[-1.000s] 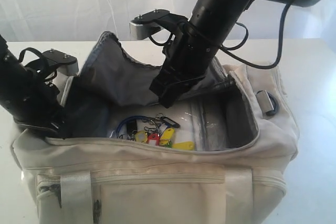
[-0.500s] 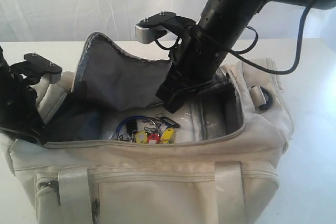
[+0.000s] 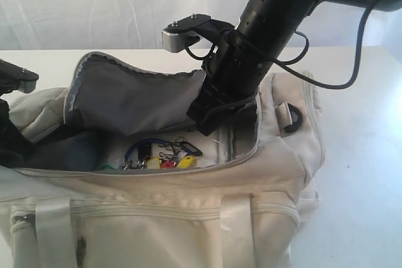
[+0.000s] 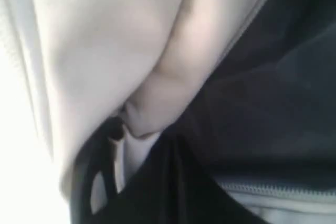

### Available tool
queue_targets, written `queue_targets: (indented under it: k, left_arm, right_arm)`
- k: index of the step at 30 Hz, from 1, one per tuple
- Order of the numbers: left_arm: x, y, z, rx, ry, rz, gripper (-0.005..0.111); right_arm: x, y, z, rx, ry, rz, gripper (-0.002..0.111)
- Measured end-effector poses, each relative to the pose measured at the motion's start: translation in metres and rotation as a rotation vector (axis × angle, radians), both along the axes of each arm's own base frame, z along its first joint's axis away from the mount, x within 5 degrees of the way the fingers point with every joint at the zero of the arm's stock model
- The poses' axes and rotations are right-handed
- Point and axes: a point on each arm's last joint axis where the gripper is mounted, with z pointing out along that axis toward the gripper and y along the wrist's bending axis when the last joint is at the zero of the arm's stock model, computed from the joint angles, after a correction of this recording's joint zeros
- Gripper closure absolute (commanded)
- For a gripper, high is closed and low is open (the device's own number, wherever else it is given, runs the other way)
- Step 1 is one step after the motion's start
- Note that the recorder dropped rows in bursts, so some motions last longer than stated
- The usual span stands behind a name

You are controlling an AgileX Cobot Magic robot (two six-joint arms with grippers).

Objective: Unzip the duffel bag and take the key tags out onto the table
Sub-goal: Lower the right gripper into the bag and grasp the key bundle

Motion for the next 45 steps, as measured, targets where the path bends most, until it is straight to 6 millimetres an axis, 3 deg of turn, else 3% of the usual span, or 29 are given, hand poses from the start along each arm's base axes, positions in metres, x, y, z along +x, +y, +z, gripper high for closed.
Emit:
queue_targets:
  k: [5,12,15,17,19,22,24,27,31,36,40,43,45]
  left_arm:
    - [-0.001,0.011,0.000,0.001,0.008,0.038,0.107]
    - [0.000,0.001,0.001,-0.129,0.005,-0.031,0.105]
    - [0.001,-0.007,0.002,-0.210,-0.012,-0.083,0.090]
    - [0.004,-0.016,0.013,-0.310,-0.025,-0.133,0.070]
    - [0.005,-0.025,0.029,-0.401,-0.032,-0.182,0.061]
    - [-0.006,-0.034,0.057,-0.496,-0.042,-0.226,0.062]
    - [-0.023,-0.040,0.074,-0.564,-0.061,-0.277,0.065]
    - [-0.034,-0.044,0.080,-0.607,-0.086,-0.299,0.067]
    - [-0.038,-0.046,0.083,-0.632,-0.129,-0.313,0.068]
    - [-0.037,-0.047,0.083,-0.632,-0.150,-0.324,0.068]
    - [-0.037,-0.047,0.083,-0.632,-0.150,-0.324,0.068]
    - [-0.037,-0.047,0.084,-0.640,-0.150,-0.323,0.068]
    - [-0.037,-0.048,0.084,-0.654,-0.154,-0.318,0.068]
  right_arm:
    - [0.000,0.000,0.000,0.000,0.000,0.000,0.108]
    - [-0.001,0.001,0.001,0.014,0.008,-0.002,0.108]
    - [-0.001,0.005,0.002,0.057,0.017,-0.013,0.106]
    - [-0.002,0.010,0.005,0.123,0.026,0.004,0.092]
    - [-0.005,0.019,0.007,0.153,0.009,0.045,0.076]
    - [-0.005,0.039,-0.005,0.163,-0.001,0.073,0.072]
    - [-0.002,0.057,-0.031,0.116,0.000,0.102,0.072]
    - [-0.004,0.071,-0.056,0.058,0.048,0.133,0.072]
    - [-0.023,0.089,-0.076,0.000,0.166,0.226,0.072]
    - [-0.057,0.119,-0.078,-0.036,0.215,0.362,0.072]
    - [-0.071,0.130,-0.080,-0.073,0.198,0.425,0.065]
    - [-0.066,0.129,-0.081,-0.135,0.141,0.396,0.055]
    - [-0.053,0.127,-0.078,-0.154,0.060,0.320,0.052]
